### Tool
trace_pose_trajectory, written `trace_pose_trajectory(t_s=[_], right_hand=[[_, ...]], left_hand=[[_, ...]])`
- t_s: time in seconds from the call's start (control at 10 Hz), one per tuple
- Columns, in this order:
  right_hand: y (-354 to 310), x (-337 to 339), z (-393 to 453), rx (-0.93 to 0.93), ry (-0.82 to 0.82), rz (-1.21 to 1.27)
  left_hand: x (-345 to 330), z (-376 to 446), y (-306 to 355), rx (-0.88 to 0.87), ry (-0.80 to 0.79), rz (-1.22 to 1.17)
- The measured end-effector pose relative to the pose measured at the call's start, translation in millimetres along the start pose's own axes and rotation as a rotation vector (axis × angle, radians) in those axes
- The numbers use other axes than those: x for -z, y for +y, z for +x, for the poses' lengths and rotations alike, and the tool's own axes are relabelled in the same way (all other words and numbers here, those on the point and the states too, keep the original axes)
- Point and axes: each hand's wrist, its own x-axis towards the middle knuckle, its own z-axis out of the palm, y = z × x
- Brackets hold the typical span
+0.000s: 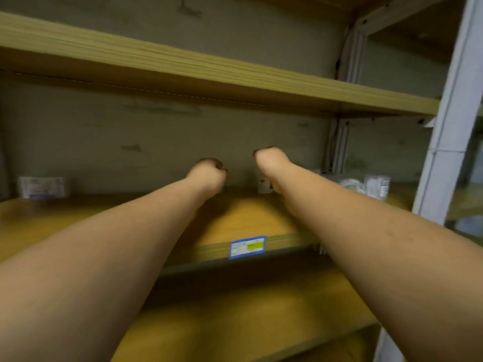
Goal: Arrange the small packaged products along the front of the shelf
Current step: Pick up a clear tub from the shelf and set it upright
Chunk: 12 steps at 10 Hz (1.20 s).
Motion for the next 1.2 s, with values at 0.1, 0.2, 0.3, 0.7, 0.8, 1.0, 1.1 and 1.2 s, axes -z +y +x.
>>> trace_pose_trajectory(t_s=[0.1, 0.2, 0.3, 0.7, 0.8, 1.0, 1.1, 1.2], right_hand=[[34.0, 57.9, 25.1, 0.039, 0.007, -0.162], [64.7, 101.2, 48.2, 0.119, -0.052, -0.398], [81.0, 129.8, 57.5, 0.171, -0.080, -0.593], [119.1, 169.9, 84.1, 0.306, -0.263, -0.834], [123.9, 166.7, 86.9, 0.342, -0.286, -0.808], [124.0, 156.2, 85.7, 0.374, -0.189, -0.624], [111.6, 149.5, 82.2, 0.339, -0.174, -0.498], [100.1, 135.6, 83.1, 0.199, -0.218, -0.098]], left_hand=[[-47.6, 1.8, 41.6, 0.019, -0.010, -0.019], [-88.1, 5.2, 80.8, 0.033, -0.036, -0.025], [-119.9, 8.3, 111.8, 0.038, -0.068, 0.011], [-173.8, 11.0, 144.0, -0.169, -0.282, 0.433], [-171.4, 12.9, 138.4, -0.187, -0.198, 0.464], [-164.2, 8.1, 135.0, -0.095, -0.092, 0.397], [-152.4, 6.8, 132.5, 0.012, 0.004, 0.199], [-136.4, 3.9, 130.5, 0.118, 0.137, -0.029]])
